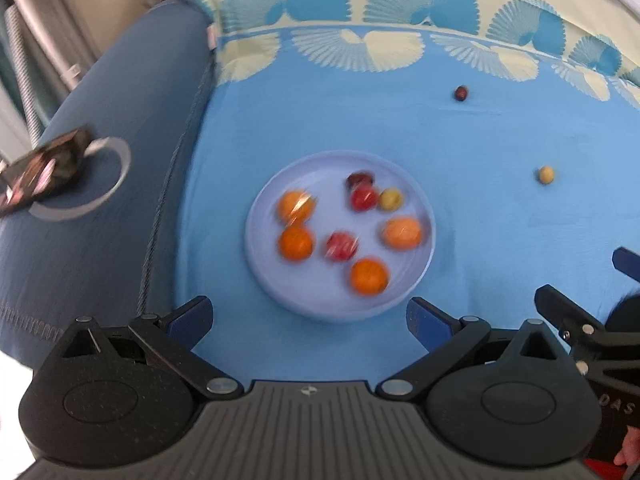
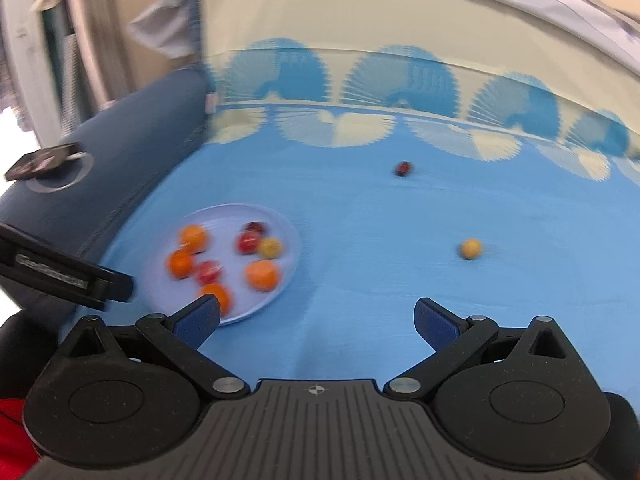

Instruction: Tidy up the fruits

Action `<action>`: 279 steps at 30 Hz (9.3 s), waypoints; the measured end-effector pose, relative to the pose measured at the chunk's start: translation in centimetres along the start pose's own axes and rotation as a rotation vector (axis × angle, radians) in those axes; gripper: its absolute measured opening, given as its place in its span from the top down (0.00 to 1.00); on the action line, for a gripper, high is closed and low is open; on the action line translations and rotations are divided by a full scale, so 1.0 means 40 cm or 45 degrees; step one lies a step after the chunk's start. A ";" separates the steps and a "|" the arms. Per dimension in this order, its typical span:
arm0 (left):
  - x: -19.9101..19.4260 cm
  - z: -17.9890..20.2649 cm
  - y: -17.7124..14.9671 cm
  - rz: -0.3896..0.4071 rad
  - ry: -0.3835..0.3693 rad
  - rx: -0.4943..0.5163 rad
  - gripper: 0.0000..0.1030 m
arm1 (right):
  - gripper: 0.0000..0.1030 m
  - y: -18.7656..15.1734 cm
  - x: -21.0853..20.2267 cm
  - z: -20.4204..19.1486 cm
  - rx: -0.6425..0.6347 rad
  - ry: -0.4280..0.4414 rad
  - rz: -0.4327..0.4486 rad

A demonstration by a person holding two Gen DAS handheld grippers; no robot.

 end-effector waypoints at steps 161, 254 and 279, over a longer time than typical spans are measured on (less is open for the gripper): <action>0.089 -0.143 0.004 -0.016 -0.104 -0.083 0.78 | 0.73 0.018 0.053 -0.163 -0.215 0.273 -0.095; -0.138 -0.068 -0.159 0.141 0.027 -0.071 0.00 | 0.01 -0.033 -0.165 -0.153 -0.262 0.183 0.132; -0.130 -0.071 -0.168 0.144 0.048 -0.063 0.00 | 0.01 -0.046 -0.159 -0.152 -0.249 0.178 0.120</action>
Point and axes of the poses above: each gripper's, at about its wrist camera, not at the fingertips, and x roughly the way its jaws point, z to its right, y to its top, the point moved 1 cm from there along x, roughly the way its jaws point, and after that the axes turned 15 degrees about -y, right-handed, at the moved point
